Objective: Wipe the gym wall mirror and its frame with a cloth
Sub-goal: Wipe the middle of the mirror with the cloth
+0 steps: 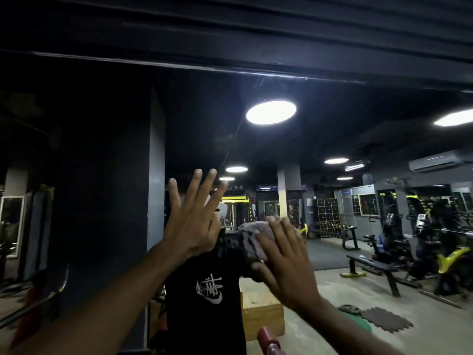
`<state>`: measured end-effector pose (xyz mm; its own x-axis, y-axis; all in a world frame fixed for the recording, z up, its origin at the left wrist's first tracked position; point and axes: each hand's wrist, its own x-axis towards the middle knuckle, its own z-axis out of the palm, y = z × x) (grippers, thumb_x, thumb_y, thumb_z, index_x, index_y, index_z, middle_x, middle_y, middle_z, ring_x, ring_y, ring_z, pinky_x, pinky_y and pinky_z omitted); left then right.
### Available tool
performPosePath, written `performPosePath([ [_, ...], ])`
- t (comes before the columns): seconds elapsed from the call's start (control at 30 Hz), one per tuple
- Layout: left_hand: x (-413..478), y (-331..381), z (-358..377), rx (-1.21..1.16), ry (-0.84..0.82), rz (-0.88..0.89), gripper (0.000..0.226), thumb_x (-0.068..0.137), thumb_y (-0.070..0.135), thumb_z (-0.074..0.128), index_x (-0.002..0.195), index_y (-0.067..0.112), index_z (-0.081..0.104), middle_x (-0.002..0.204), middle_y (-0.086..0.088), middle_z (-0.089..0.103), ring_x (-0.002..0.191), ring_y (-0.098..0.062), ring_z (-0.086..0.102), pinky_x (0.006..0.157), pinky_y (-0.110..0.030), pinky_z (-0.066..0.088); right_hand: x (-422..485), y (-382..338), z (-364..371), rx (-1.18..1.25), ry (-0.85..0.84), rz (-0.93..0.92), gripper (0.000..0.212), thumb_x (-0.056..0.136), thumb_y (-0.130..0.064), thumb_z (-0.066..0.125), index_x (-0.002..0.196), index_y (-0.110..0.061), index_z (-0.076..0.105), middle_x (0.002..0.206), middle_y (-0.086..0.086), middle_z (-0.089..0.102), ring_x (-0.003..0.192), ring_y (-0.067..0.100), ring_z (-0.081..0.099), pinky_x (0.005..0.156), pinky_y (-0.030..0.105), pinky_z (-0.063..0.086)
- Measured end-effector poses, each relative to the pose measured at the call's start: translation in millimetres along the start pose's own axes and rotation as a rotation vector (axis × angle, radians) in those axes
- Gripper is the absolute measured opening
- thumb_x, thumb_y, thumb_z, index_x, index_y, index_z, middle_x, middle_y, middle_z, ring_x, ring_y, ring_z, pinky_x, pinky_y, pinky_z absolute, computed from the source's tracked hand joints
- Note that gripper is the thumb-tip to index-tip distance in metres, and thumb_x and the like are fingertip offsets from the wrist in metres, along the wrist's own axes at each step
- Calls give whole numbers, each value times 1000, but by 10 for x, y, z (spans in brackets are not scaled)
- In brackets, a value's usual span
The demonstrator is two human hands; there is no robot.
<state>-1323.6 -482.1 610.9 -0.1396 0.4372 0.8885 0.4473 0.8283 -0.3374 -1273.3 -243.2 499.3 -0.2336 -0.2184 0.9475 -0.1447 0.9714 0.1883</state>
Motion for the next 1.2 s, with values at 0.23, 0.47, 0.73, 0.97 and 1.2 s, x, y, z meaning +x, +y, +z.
performPosePath([
  [0.23, 704, 46, -128, 83, 19, -95, 72, 99, 52, 16, 163, 23, 1, 172, -7, -8, 157, -27, -12, 123, -59, -6, 2000, 733, -597, -16, 166, 257, 53, 108, -45, 36, 159, -31, 26, 172, 8, 4, 158, 32, -6, 127, 55, 3],
  [0.47, 213, 230, 119, 110, 18, 84, 73, 100, 53, 30, 163, 23, 11, 172, -8, 0, 158, -30, -1, 123, -64, 1, 861, 450, -250, 25, 117, 36, 59, 109, -44, 36, 163, -31, 16, 172, 2, 1, 158, 26, -7, 128, 44, -5],
  [0.73, 225, 410, 101, 159, 12, 110, 74, 97, 54, 38, 162, 23, 21, 171, -9, 9, 158, -29, 9, 121, -61, 1, 928, 1548, -549, -22, 104, 14, 66, 99, -49, 37, 160, -29, 20, 170, 9, 15, 157, 31, 5, 124, 56, 15],
  [0.97, 785, 624, 112, 163, -38, 47, 74, 98, 48, 26, 164, 19, 9, 171, -10, -6, 158, -29, -6, 123, -63, -2, 408, 1080, -316, 4, 98, 48, 63, 106, -43, 38, 163, -33, 14, 173, 1, 1, 159, 24, -7, 124, 34, -17],
  [1.2, 939, 820, 102, 140, 11, 108, 70, 99, 52, 31, 162, 23, 23, 171, -7, 11, 158, -29, 10, 121, -66, 13, 1748, 1779, -815, 0, 217, 295, 56, 107, -37, 39, 161, -27, 24, 171, 7, 7, 157, 32, -7, 126, 56, 3],
])
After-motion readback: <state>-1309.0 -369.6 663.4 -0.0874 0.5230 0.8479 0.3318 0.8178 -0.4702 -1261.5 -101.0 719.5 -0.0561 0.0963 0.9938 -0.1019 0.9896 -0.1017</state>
